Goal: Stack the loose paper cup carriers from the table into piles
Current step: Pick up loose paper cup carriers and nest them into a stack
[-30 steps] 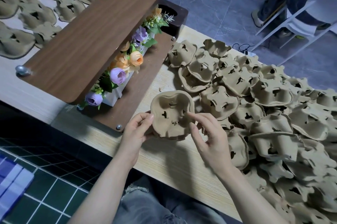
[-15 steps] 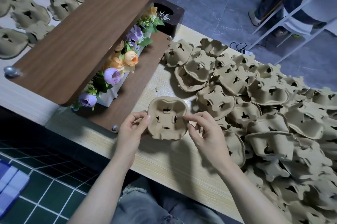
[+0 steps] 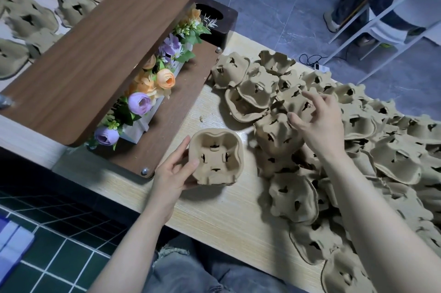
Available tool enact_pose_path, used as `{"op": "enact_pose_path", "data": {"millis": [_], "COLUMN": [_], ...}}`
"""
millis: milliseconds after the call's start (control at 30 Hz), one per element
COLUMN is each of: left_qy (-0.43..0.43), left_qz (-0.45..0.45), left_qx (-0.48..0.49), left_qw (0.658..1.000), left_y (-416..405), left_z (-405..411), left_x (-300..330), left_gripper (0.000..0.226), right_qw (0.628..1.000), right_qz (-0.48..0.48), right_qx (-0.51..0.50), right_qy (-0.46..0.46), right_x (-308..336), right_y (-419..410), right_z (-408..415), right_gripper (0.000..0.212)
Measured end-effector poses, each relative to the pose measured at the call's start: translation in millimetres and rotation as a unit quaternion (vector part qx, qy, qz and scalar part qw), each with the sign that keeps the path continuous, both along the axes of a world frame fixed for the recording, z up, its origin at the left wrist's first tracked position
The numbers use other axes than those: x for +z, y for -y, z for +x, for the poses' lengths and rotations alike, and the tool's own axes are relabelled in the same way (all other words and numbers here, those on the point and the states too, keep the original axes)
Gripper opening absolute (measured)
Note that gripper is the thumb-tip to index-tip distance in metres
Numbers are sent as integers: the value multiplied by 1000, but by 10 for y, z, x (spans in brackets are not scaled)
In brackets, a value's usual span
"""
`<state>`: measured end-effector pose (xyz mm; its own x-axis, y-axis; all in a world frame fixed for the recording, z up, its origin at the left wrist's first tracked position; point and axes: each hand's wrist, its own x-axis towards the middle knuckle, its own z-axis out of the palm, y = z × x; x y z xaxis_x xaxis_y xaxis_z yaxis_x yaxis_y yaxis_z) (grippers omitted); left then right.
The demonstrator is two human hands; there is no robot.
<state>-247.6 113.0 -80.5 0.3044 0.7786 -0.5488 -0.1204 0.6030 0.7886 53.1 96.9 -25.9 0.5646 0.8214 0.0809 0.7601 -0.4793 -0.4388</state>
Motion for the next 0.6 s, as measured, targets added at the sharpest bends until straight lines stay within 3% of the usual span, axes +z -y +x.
{"op": "enact_pose_path", "data": {"millis": [167,367,600], "left_qy": [-4,0,14], "left_qz": [11,14,3], "left_qx": [2,-11,-5], "left_qw": [1000,1000,1000], "left_y": [8,-44,-67], "left_z": [56,109,93], "left_x": [-13,-7,-7], "left_gripper": [52,52,54], "right_qw": [997,994,986], "right_qz": [-76,-104,-135], "right_qx": [-4,24,59], "right_qy": [-3,-5,79], "right_x": [-40,-61,-161], "right_y": [-110,-109,-8], "right_z": [147,338,392], "right_gripper": [69,75,78]}}
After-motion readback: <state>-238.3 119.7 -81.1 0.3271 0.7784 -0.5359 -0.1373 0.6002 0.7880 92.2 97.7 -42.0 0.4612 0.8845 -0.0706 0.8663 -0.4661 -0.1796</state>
